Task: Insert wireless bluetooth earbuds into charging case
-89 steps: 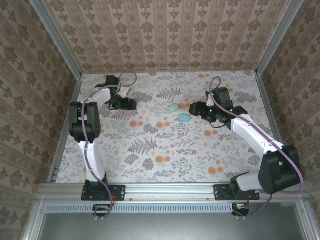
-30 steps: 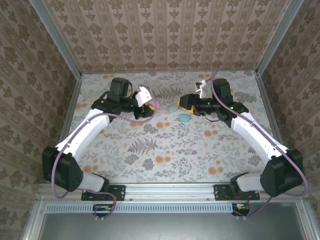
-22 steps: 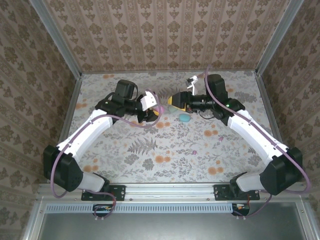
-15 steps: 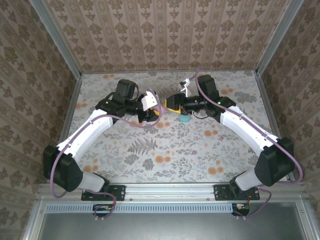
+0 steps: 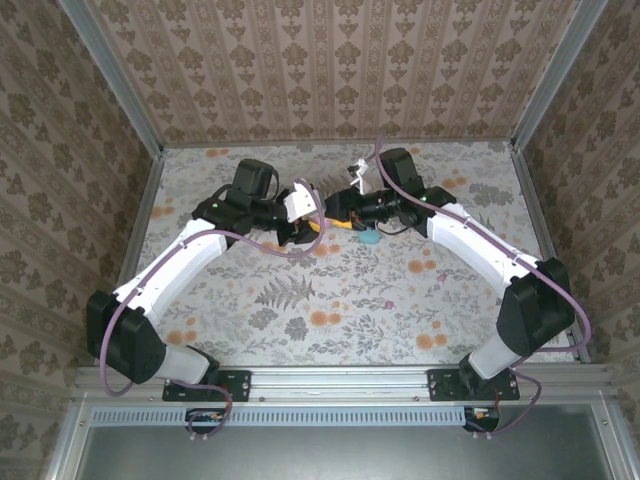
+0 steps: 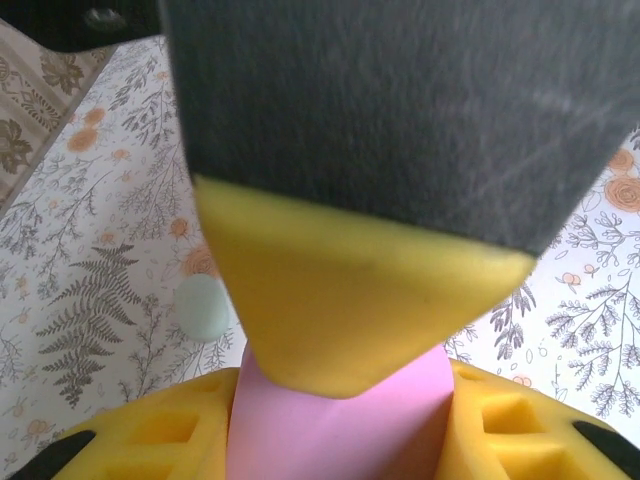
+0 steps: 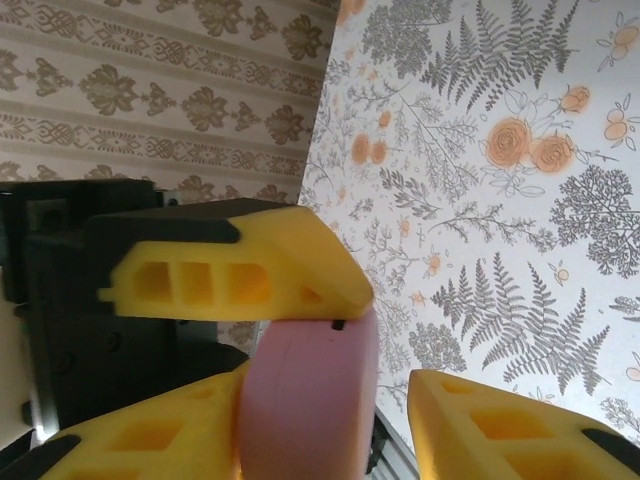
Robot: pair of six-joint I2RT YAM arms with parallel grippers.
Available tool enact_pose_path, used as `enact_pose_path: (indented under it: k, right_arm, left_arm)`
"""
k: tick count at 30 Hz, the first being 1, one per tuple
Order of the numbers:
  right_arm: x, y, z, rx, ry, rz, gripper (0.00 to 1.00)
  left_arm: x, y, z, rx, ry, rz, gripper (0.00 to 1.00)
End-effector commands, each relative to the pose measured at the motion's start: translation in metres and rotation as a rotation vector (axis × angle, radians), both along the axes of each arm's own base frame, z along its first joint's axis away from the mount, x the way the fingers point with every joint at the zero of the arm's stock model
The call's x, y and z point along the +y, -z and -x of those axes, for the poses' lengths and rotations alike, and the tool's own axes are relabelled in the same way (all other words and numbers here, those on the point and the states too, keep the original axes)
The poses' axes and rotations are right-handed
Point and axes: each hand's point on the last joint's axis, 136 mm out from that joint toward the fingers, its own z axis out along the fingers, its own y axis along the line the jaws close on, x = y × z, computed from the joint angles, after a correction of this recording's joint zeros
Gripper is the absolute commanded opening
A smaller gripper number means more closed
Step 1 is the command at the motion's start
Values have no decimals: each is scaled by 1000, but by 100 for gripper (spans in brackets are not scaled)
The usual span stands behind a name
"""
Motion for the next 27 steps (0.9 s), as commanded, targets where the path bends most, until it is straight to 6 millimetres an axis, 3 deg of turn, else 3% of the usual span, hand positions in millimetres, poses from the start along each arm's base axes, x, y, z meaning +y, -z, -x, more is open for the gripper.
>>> enact_pose_path:
  k: [1,5,7,9,11,12,13,18,20,24,27]
  right_arm:
    - [4,-3,4,13,-31,8,46]
    - [2,-3,4,-2,-25,26,34]
    - [1,-5,3,-13,-15,30,29]
    - [0,-9,2,-27,-8,20,26]
    - [-2,-18,1,-44,-3,-20,24]
    - [-4,-26,-1,-50,6,-69,23]
    - [-8,-35,-2,-57,16,-118,22]
    - [-26,-79,-6,-84,23,-345,21]
    - [-33,-94,-6,-87,24,-418,21]
    - [-40,-126,-3,-104,12,-551,21]
    - [-41,-140,-4,-93,11,-618,21]
  left_arm:
    - [-1,-22,2,-64,16,15,28]
    - [0,-20,-1,-71,6,2,29]
    - [0,-20,-1,-74,5,1,34]
    - [0,-22,-2,-81,-5,10,52]
    - [1,-26,-3,-98,-23,34,61]
    - [2,-31,-6,-109,-45,61,76]
    - [4,-36,-8,-109,-69,103,81]
    - [14,-73,-8,-94,-69,394,83]
    - [28,-89,-17,-104,-102,500,83]
    - [28,-101,-15,-96,-55,583,82]
    - [27,-110,-15,-102,-42,643,81]
